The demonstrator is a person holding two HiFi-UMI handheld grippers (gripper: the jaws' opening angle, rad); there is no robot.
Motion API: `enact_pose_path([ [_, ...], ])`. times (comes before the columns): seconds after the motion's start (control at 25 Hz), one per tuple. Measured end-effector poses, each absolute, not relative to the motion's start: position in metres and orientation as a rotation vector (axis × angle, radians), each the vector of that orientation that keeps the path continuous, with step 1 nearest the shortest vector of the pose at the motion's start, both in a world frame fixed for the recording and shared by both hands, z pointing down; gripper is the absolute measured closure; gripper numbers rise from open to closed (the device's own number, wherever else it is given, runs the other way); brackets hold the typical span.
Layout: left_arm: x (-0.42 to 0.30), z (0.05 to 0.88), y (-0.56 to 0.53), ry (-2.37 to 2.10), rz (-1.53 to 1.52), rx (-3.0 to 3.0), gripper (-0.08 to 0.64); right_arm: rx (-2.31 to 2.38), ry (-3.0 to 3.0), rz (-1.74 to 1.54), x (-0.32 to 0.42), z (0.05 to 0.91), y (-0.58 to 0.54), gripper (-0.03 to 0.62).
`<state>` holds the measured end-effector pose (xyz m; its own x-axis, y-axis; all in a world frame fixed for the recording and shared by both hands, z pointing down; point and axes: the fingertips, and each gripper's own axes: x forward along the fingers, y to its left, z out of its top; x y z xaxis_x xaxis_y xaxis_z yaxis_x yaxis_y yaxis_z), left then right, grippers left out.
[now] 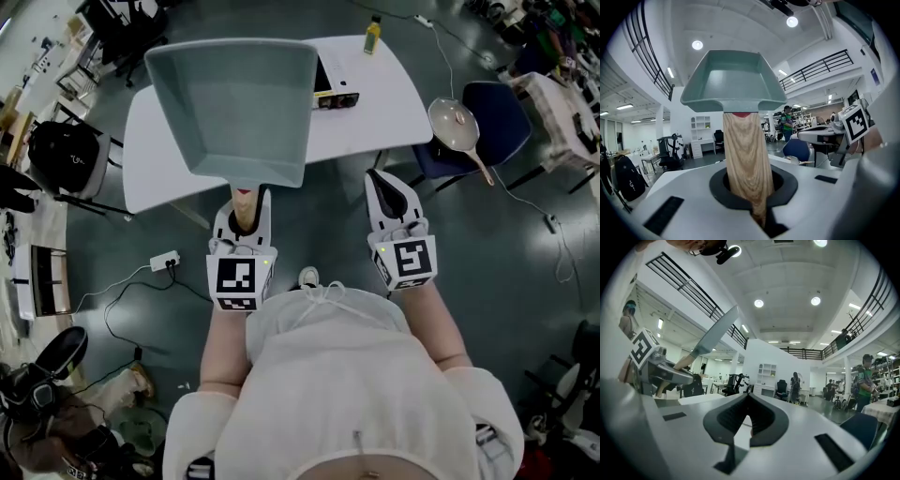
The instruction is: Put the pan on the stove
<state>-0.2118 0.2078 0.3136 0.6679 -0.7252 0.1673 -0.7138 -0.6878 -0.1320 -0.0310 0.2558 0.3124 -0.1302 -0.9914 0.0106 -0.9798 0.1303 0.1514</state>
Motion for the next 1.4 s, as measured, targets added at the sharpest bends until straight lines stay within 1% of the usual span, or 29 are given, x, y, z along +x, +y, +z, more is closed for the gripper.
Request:
enact_pose_path([
  [0.24, -0.218, 0.316, 0.140, 1.226, -0.325, -2.843, 0.529, 1.987, -2.270, -0.136, -0.037, 0.319, 0.192, 0.586],
  [0.52, -0.201, 0.342, 0.085, 1.276, -0.399, -2.848, 0.529, 1.943, -2.293, -0.105, -0.020, 0.339, 0.126, 0.586],
  [1.04, -0.133, 0.376, -0.026, 1.478, -0.532, -2.870, 0.529, 1.749, -2.442, -0.072, 0.039, 0.344, -0.024, 0.586],
  [1.4, -0.084, 0.423, -0.071, 1.599, -0.708, -2.886, 0.529, 1.632, -2.495, -0.004, 0.085, 0.370, -0.089, 0.586],
])
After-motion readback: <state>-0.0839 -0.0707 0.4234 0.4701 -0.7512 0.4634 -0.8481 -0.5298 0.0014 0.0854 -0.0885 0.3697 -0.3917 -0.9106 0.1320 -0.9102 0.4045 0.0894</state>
